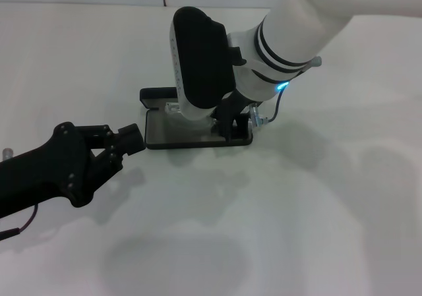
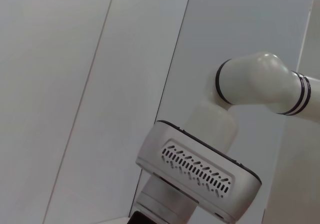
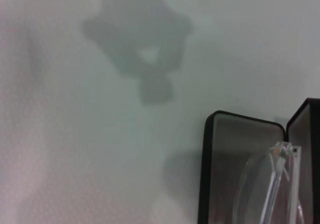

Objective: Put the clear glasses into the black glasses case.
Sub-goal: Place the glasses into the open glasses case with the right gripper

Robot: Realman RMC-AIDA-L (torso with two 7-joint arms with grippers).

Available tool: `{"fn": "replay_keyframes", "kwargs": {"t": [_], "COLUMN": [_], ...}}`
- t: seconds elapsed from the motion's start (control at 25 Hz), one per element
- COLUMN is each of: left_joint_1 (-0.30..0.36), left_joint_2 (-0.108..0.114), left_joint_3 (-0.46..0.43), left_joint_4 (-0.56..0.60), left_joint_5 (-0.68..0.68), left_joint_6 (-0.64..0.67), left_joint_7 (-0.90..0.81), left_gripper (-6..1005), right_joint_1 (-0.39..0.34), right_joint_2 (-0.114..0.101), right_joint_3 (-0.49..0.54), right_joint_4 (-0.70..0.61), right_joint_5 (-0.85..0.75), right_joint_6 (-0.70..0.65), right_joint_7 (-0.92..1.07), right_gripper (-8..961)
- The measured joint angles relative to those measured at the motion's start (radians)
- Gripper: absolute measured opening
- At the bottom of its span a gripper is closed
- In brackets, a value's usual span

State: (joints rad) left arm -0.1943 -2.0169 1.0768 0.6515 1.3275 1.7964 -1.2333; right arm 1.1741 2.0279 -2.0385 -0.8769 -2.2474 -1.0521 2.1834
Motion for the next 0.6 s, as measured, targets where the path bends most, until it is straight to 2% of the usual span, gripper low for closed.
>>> {"fn": "replay_keyframes", "kwargs": {"t": [0.6], "left_joint_1": [0.0], "left_joint_2": [-0.001], "left_joint_3": [0.0], "left_joint_4": [-0.005], "left_joint_5": [0.001], "left_joint_6": [0.0], "left_joint_7": [0.0], "left_gripper": [92], "right_joint_1": [-0.007], "right_joint_2": [0.0], "right_joint_3": [-0.011], "right_joint_4": [-0.011], "right_joint_5": [-0.004], "right_joint_6": [0.027], "right_joint_7": [-0.008], "right_gripper": [132]}}
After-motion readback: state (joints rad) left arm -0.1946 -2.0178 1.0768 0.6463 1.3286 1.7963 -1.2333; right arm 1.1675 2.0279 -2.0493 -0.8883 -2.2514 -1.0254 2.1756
